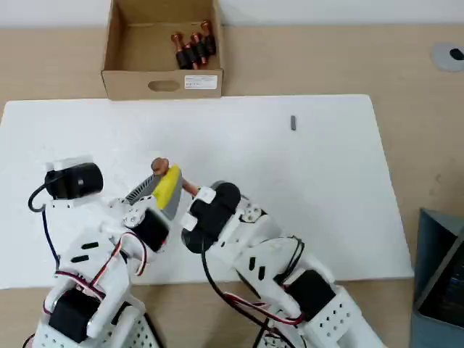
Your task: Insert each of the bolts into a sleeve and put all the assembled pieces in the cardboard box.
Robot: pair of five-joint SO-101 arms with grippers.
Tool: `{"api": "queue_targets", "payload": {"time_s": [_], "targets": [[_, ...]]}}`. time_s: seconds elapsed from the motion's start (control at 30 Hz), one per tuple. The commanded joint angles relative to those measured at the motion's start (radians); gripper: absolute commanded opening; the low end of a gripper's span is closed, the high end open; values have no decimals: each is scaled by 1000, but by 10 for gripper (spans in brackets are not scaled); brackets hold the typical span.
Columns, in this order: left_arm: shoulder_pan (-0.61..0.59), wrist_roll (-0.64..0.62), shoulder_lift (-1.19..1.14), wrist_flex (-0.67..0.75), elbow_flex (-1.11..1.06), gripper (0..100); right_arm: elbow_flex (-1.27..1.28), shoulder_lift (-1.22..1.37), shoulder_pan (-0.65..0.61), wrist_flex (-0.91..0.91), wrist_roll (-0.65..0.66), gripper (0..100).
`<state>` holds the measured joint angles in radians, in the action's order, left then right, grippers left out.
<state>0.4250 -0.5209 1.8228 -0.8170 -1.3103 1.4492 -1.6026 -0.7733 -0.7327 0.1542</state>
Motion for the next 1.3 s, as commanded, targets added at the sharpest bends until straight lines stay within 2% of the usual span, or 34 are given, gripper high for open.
{"api": "queue_targets", "payload": {"time_s": [0.0, 0.17, 0.47, 0.8, 1.03, 1.27], "targets": [[34, 26, 1, -8, 15, 2, -82, -13, -10, 31, 9, 9], [-54, 25, 1, 60, 15, 2, -85, -13, -10, 31, 9, 9], [-58, 20, 1, 61, 2, 2, -87, -13, -10, 31, 9, 9], [106, 23, 1, 57, -95, 2, -88, -13, -10, 31, 9, 9], [215, 26, 1, -74, -121, 2, -88, -13, -13, 31, 11, 9], [195, 137, 1, -89, -115, 26, -88, -13, -13, 31, 11, 9]]}}
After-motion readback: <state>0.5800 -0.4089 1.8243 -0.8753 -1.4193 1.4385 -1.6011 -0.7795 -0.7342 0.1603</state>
